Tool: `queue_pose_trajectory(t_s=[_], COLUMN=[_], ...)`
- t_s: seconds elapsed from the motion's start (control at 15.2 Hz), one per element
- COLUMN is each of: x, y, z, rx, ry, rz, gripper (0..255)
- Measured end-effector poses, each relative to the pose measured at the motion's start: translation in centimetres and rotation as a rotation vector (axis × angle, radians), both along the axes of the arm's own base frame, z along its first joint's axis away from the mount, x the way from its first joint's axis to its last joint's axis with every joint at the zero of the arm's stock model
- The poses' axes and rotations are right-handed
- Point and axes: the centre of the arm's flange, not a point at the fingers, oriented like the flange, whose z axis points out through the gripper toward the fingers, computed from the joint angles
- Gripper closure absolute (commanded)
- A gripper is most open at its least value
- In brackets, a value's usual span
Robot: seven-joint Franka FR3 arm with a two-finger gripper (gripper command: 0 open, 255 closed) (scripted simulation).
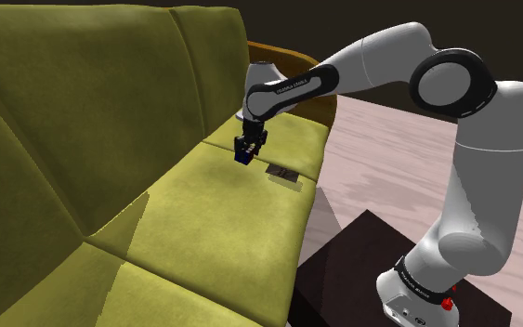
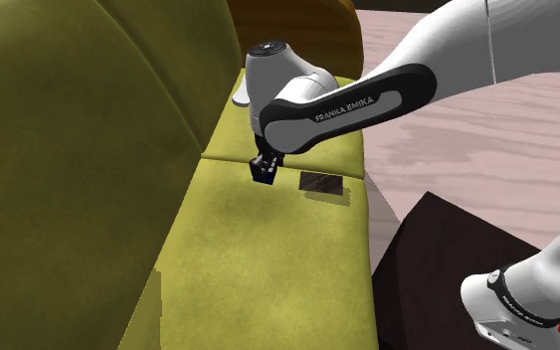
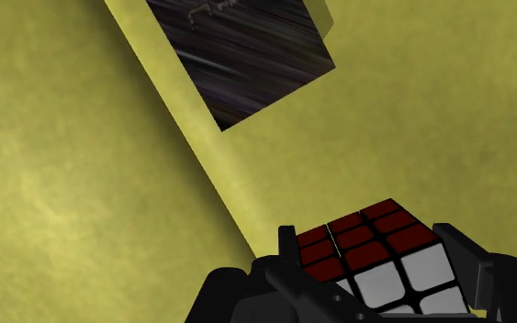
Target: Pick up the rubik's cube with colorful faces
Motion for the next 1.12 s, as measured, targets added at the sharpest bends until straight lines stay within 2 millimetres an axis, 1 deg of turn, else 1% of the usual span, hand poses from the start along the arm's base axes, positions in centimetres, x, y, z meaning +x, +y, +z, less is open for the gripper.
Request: queue_pose_trajectory(t_s=[0.2, 1.06, 1.12], x=[-0.2, -0.3, -0.2], y=[-0.1, 0.0, 0.0], z=[0.6, 7.2, 7.5], rx=[0.0, 0.0, 0.0], ry=[0.002, 0.003, 0.003], rz=[0.0, 0.0, 0.001], gripper=[255, 255, 255])
